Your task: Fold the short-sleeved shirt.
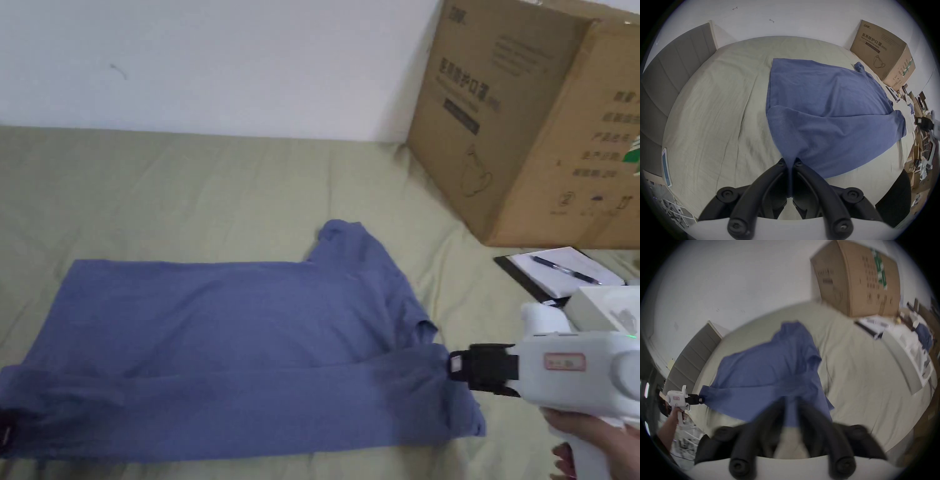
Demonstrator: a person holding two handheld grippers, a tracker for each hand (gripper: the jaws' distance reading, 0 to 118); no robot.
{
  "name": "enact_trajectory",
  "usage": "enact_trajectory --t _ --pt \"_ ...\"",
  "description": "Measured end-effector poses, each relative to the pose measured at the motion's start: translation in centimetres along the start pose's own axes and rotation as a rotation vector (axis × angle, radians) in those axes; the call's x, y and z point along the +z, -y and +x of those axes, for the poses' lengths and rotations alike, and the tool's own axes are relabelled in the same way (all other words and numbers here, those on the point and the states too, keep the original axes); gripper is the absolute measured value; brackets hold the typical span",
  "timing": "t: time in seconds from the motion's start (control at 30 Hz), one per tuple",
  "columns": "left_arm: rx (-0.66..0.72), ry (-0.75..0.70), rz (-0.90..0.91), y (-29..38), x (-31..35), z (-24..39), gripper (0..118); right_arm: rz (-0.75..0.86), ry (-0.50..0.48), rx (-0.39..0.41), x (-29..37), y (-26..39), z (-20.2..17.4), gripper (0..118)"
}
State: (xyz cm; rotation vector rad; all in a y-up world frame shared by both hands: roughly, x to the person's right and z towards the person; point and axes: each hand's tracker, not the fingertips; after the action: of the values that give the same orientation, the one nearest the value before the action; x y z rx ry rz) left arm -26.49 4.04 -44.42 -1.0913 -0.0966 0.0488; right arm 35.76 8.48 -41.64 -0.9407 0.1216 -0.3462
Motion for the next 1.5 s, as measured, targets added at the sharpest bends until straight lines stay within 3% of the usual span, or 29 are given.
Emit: enact_trajectory --t 0.03,0.07,0.1,0.2,0.33,0.43,0.47,0.5,0.53,0.57,0.6,0.63,0.73,0.9,1.1,1.33,1.37,1.4,1.43,1.47,1.5 --pt "-0.002 -0.003 -0.004 0.2 -0.2 0.1 2 -0.046 0.006 -0.036 -1.1 -0.4 0.7 64" --pt "-0.005 -0.005 -0.008 0.3 -0.4 0.2 2 -0.097 0.026 -0.059 -2.3 -0.7 1.3 113" --pt "-0.007 -0.008 -0.014 0.4 -0.6 0.3 2 -0.087 0.017 -0.084 -2.7 -0.5 1.6 116" --pt "-0.011 -0.008 -0.032 0.9 -0.2 1.2 2 -0.135 0.096 -0.188 -4.7 -1.0 3.4 107" --pt "-0.011 -0.007 -0.055 0.7 -1.4 0.2 2 -0.217 0.14 -0.195 -7.1 -0.3 4.7 104" --pt "-0.005 -0.007 -0.065 0.7 -1.4 0.5 2 -0.289 0.162 -0.17 -7.4 1.0 3.5 65" --pt "-0.004 -0.005 -0.069 0.7 -1.5 0.6 2 -0.274 0.209 -0.13 -7.1 1.0 3.2 58" --pt "-0.007 -0.006 -0.071 0.7 -1.5 0.7 2 -0.255 0.178 -0.113 -6.4 1.1 2.7 45" --pt "-0.01 -0.008 -0.073 0.8 -1.5 0.2 2 -0.247 0.146 -0.113 -6.0 1.0 2.5 20" --pt "-0.01 -0.008 -0.074 0.7 -1.5 0.0 2 -0.242 0.081 -0.125 -5.7 0.9 2.3 4" --pt "-0.009 -0.007 -0.075 0.7 -1.5 0.0 2 -0.238 0.025 -0.139 -5.3 0.8 1.9 4" --pt "-0.01 -0.016 -0.075 0.6 -1.4 0.2 2 -0.226 0.1 -0.082 -6.5 0.8 3.0 4" --pt "-0.014 -0.017 -0.064 0.5 -0.3 0.6 2 -0.224 0.09 0.049 -5.0 -0.1 1.9 4" --pt "-0.026 -0.01 -0.035 0.8 1.7 -0.5 2 -0.201 0.036 -0.029 -0.3 -0.4 2.0 4" --pt "-0.024 0.04 -0.071 3.6 5.4 -1.9 2 -0.24 0.015 -0.051 4.4 3.0 2.8 4" --pt "-0.032 0.063 -0.196 9.2 2.4 -2.1 4 -0.34 0.051 -0.098 1.1 9.2 5.0 5" --pt "-0.031 0.062 -0.178 9.4 1.7 -2.0 11 -0.339 0.067 -0.097 0.5 9.5 5.0 5" --pt "-0.027 0.053 -0.165 9.6 1.5 -2.1 31 -0.329 0.074 -0.1 0.1 9.7 5.0 10" --pt "-0.029 0.036 -0.157 9.6 1.4 -2.1 55 -0.322 0.085 -0.105 -0.2 9.7 5.2 26" --pt "-0.039 0.017 -0.139 9.8 1.9 -1.7 89 -0.319 0.108 -0.102 -0.2 9.8 5.1 67" --pt "-0.046 -0.011 -0.115 9.8 2.3 -1.7 108 -0.31 0.145 -0.084 0.1 9.8 5.0 103"
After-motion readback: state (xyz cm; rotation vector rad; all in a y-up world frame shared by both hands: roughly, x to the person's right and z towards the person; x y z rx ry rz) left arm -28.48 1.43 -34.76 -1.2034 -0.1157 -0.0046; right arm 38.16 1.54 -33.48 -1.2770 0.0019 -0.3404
